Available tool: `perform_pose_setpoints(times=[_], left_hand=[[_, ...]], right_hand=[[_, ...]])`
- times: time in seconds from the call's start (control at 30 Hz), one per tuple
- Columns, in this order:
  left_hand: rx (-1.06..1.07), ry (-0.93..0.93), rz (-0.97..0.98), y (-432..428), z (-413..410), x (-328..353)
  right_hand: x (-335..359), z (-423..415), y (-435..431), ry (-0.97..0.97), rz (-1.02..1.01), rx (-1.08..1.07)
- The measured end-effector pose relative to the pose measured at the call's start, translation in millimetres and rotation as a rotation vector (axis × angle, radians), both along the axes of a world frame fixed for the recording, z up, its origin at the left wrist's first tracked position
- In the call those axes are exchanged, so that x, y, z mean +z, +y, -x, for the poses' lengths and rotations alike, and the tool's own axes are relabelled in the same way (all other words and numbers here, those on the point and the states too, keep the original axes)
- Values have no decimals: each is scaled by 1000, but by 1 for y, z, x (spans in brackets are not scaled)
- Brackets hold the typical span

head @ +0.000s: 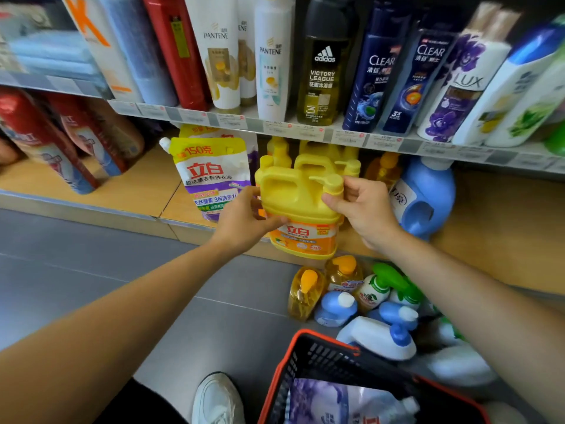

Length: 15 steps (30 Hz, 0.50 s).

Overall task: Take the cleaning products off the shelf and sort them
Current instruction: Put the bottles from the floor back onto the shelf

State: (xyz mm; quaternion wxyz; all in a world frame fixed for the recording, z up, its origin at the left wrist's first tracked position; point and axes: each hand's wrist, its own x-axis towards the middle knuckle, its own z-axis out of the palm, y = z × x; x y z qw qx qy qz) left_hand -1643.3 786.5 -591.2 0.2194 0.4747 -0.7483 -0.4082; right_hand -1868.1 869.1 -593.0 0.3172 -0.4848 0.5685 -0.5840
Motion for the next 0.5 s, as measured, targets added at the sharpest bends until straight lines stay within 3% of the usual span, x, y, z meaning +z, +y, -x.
perform_pose_setpoints(times=[0.5], left_hand=[[75,-80,116,-22,68,-34]], right_hand=[[-33,60,-18,141,-98,-26]])
